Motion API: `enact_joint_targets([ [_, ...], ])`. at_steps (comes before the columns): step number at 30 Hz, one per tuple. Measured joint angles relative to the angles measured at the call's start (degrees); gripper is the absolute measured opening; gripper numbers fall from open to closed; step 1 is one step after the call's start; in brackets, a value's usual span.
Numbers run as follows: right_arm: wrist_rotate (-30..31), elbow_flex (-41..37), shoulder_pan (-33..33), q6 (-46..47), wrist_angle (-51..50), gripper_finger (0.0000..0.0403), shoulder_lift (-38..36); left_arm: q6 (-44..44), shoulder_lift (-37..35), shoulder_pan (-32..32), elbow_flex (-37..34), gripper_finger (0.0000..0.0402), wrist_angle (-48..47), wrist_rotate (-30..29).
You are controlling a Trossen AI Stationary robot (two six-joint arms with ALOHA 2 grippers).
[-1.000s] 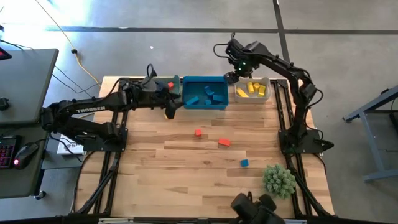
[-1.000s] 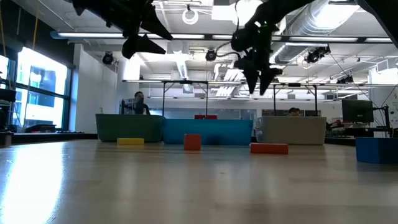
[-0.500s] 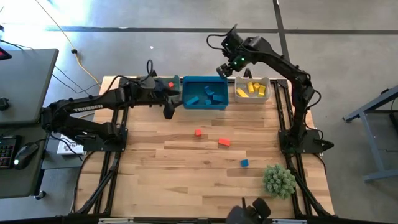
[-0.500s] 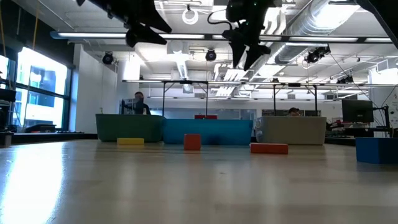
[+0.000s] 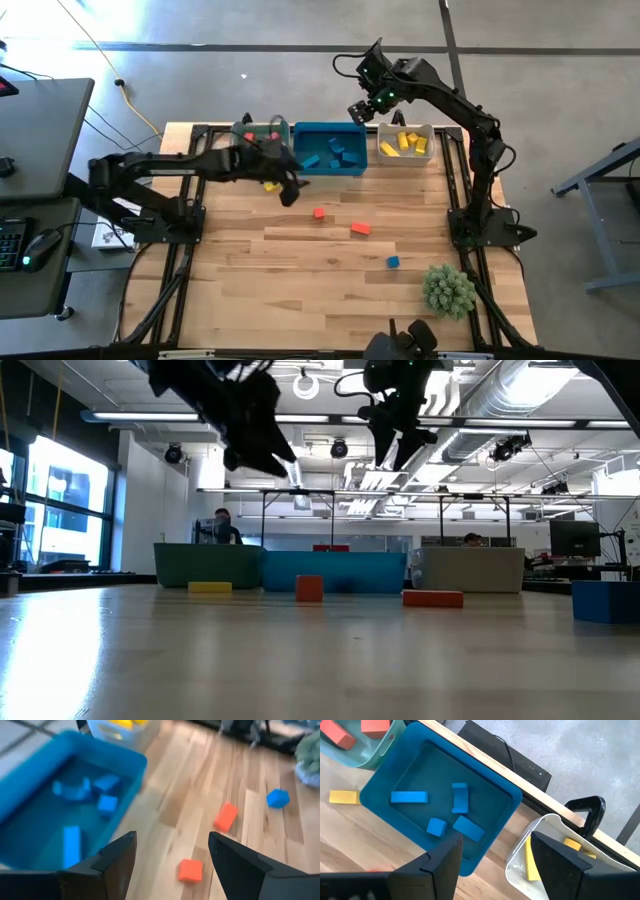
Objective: Sort & place blocks by color
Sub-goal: Put the orange block into the green bin
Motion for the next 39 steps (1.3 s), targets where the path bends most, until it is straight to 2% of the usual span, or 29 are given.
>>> enact_joint_targets([
  [14,0.3,0.0,0.0,0.9,0.0,0.0224,0.0,-0.2,16.3,-6.2,0.0,0.0236,7.3,-1.6],
  [24,0.4,-0.1,0.0,0.9,-0.1,0.0224,0.0,-0.2,22.7,-9.0,0.0,0.0236,10.5,-2.3],
  [34,0.5,-0.1,1.3,0.9,-0.3,0.0224,0.0,-0.2,26.5,-10.9,0.0,0.0236,11.7,-9.2],
  [39,0.5,-0.1,2.1,0.6,-0.3,0.0224,0.0,-0.1,28.5,-11.0,0.0,0.0236,11.9,-9.9],
])
